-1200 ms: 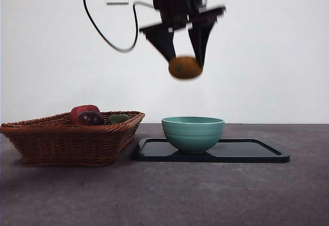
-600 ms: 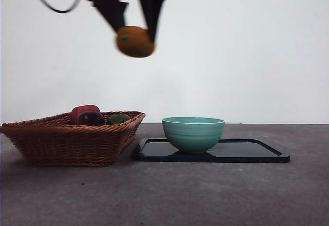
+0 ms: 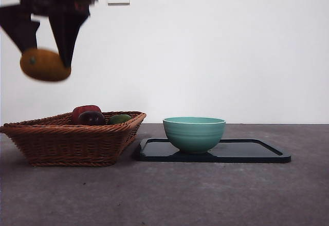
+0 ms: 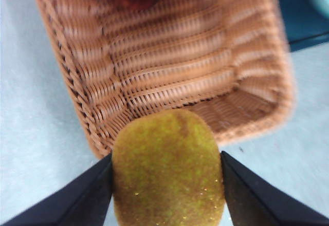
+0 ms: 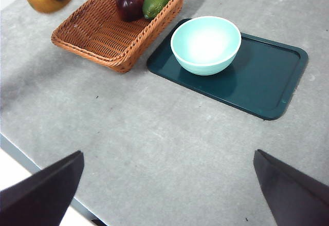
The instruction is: Pick up the wifruite, put it on the bowl, pick up the plate, put it on desk
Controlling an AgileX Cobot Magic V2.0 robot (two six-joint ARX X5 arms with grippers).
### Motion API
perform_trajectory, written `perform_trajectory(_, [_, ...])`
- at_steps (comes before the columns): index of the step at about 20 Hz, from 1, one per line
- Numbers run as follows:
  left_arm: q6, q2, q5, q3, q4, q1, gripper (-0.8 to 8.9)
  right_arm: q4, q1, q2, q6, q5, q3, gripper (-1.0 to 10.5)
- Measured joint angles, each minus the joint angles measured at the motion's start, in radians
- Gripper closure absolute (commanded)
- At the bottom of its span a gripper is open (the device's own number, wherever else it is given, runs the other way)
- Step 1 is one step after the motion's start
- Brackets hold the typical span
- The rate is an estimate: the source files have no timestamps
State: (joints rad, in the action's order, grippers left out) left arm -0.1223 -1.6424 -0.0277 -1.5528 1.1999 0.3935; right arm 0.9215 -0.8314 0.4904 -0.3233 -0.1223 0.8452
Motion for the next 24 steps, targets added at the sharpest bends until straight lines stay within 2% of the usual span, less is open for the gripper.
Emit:
perform_trajectory(4, [-0.022, -0.002, 0.000, 0.134, -0.230, 0.000, 5.33, 0.000, 0.000, 0.000, 0.000, 0.000, 0.000, 3.2])
perform_trajectory(8, [-0.045, -0.022, 0.000, 0.153, -0.352, 0.002, 5.32, 0.000, 0.000, 0.000, 0.000, 0.000, 0.000, 3.2])
perform_trajectory(16, [-0.050, -0.161, 0.000, 0.154, -0.410, 0.016, 5.28, 0.000, 0.000, 0.000, 0.000, 0.000, 0.000, 3.2])
perform_trajectory(24, [-0.052, -0.220, 0.000, 0.155, -0.407, 0.022, 5.22, 0.000, 0.000, 0.000, 0.000, 0.000, 0.000, 3.2])
